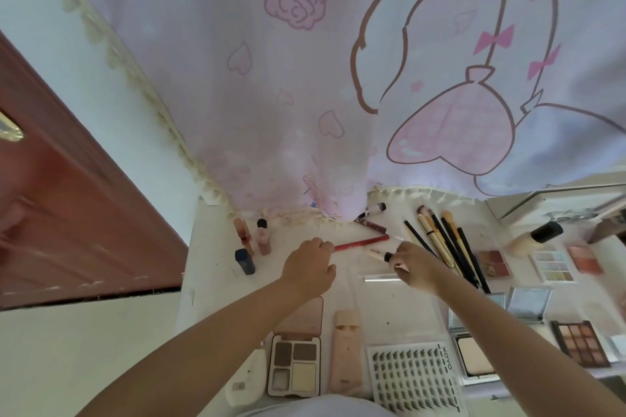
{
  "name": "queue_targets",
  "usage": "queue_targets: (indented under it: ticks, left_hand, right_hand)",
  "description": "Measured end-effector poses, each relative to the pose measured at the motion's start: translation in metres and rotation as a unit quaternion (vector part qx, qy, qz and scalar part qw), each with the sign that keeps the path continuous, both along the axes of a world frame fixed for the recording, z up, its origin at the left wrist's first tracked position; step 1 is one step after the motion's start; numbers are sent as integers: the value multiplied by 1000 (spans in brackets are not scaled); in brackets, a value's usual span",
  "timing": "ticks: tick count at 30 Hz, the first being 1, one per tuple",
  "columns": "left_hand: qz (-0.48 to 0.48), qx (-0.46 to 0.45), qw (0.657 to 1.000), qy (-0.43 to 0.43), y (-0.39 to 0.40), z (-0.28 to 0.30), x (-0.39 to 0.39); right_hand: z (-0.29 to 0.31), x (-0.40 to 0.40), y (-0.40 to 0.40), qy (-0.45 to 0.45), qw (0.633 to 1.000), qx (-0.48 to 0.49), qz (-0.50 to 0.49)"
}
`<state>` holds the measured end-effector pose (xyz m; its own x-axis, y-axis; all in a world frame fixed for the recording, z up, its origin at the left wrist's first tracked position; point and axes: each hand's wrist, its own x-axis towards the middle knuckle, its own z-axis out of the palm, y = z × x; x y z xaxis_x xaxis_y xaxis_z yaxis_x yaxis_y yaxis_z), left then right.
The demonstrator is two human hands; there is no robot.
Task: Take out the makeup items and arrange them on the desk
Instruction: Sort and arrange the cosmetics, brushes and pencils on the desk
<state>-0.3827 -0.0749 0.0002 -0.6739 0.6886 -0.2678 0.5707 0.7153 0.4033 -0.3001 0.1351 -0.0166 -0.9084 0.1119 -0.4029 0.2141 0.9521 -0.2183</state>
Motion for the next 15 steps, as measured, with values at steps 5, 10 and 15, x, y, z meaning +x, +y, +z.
queue_targets:
  ticks: [5, 10, 15]
  left_hand:
    - [97, 99, 973, -184, 27, 21, -3]
    - [180, 256, 874, -371, 42, 35, 8]
    - [209, 334, 901, -183, 45, 47, 14]
  right_hand:
    - [37, 0, -14, 165, 972, -161, -40]
    - [72, -3, -44, 245, 892, -326, -194]
    - [78, -16, -64, 235, 873, -330, -273]
